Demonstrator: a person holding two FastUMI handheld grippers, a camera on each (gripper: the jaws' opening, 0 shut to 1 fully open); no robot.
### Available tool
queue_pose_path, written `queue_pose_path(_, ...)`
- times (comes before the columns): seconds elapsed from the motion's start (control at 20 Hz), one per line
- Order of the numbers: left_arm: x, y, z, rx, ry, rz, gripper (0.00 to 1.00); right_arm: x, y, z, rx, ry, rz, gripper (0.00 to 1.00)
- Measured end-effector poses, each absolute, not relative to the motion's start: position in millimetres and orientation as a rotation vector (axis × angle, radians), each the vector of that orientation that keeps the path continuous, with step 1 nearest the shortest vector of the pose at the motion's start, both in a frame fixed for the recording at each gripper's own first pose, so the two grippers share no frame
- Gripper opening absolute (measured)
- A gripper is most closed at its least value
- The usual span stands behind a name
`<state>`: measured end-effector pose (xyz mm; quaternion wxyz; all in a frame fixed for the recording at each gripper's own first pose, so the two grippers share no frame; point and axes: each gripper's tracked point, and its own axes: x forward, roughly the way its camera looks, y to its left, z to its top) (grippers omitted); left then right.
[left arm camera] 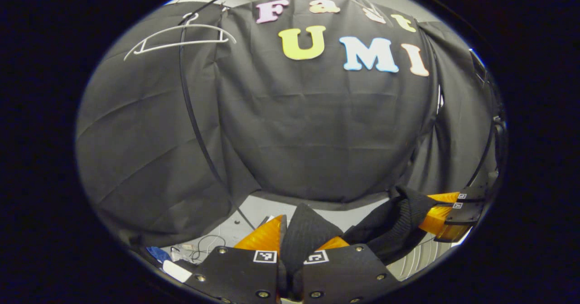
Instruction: Grasp the clothes on the hanger with both hands and then place them into the laundry hamper below.
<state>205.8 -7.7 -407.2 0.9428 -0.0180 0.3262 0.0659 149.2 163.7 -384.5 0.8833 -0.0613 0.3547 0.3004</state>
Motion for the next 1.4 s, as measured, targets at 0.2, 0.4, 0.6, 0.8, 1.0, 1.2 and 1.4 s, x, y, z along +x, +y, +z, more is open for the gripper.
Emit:
queue_pose_path(0.2, 196, -15, -432, -0.033, 0.760, 0.137, 0.06, 140, 158, -412, -0.147, 0.826, 0.601, 0.04)
queue_pose_path(0.4, 185, -9, -466, -0.023, 0.850, 0.137, 0.07, 129, 153, -434, -0.174, 0.921, 0.581, 0.05)
queue_pose_path(0.6, 169, 1, -494, -0.052, 0.908, 0.138, 0.10, 119, 149, -449, -0.196, 0.978, 0.569, 0.06)
queue_pose_path(0.8, 166, 4, -471, -0.058, 0.871, 0.131, 0.45, 106, 146, -456, -0.198, 1.025, 0.581, 0.23)
queue_pose_path(1.0, 166, 9, -463, -0.026, 0.838, 0.119, 0.94, 98, 147, -443, -0.183, 0.989, 0.590, 0.85)
queue_pose_path(1.2, 157, 11, -445, -0.018, 0.813, 0.109, 0.94, 99, 146, -426, -0.180, 0.942, 0.570, 0.99)
queue_pose_path(1.4, 149, 12, -404, 0.010, 0.762, 0.059, 0.94, 106, 140, -386, -0.149, 0.863, 0.498, 0.97)
